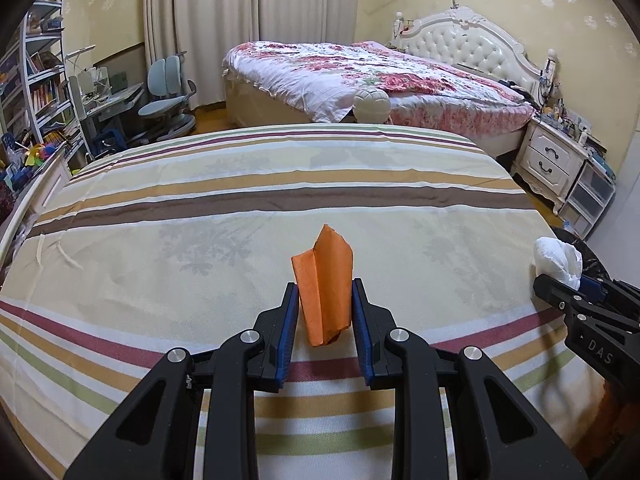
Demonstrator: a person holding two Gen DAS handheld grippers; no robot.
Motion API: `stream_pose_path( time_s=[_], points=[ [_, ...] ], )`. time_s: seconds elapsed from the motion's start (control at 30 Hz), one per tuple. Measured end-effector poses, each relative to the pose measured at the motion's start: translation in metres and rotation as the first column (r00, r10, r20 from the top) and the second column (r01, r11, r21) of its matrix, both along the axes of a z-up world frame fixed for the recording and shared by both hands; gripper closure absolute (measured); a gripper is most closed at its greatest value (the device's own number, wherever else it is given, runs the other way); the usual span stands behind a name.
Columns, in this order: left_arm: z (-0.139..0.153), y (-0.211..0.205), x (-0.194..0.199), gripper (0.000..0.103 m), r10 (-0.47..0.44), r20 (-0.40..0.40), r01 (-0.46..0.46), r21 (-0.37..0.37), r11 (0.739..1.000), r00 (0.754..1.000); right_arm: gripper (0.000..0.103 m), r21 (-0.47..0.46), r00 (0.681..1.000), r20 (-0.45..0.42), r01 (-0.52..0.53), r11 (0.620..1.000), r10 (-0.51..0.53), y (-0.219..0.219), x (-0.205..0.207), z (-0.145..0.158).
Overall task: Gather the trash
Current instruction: 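Carry the orange piece and white bag over the black bin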
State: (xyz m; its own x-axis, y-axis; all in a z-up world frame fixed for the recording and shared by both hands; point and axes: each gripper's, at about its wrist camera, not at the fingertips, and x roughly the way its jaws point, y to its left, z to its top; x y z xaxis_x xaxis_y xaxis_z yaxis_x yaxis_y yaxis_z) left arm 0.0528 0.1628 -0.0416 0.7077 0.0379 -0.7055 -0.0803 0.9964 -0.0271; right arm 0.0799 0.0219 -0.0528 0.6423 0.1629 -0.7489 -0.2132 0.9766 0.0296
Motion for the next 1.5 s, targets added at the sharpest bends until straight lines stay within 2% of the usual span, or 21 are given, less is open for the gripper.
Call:
stream_pose_path(
  time_s=[0.33, 0.7, 1.03, 1.3, 1.5],
  points=[
    [0.004, -0.023, -0.020, 0.076, -0.031, 0.037, 0.032, -0.015, 0.999, 0.999, 0.067, 0.012, 0.999, 0.030, 0.022, 1.000, -0.023, -0.019, -0.031, 0.007],
    [0.014, -0.069, -0.027, 0.076, -0.113, 0.094, 0.115, -0.024, 0.993, 0.989, 0.067, 0.020, 0.993, 0.073, 0.097, 0.995, -0.098, -0.056, -0.054, 0.017],
    [0.026, -0.119, -0.022, 0.076, -0.217, 0.133, 0.221, -0.015, 0.975, 0.967, 0.067, 0.016, 0.974, 0.104, 0.199, 0.980, -0.199, -0.103, -0.058, 0.021],
    [0.030, -0.167, -0.009, 0.076, -0.299, 0.164, 0.303, 0.000, 0.953, 0.940, 0.067, -0.004, 0.947, 0.144, 0.292, 0.956, -0.289, -0.143, -0.053, 0.026],
    [0.026, -0.198, 0.010, 0.076, -0.334, 0.160, 0.337, 0.009, 0.941, 0.929, 0.067, -0.020, 0.926, 0.163, 0.349, 0.937, -0.342, -0.171, -0.042, 0.022]
  ],
)
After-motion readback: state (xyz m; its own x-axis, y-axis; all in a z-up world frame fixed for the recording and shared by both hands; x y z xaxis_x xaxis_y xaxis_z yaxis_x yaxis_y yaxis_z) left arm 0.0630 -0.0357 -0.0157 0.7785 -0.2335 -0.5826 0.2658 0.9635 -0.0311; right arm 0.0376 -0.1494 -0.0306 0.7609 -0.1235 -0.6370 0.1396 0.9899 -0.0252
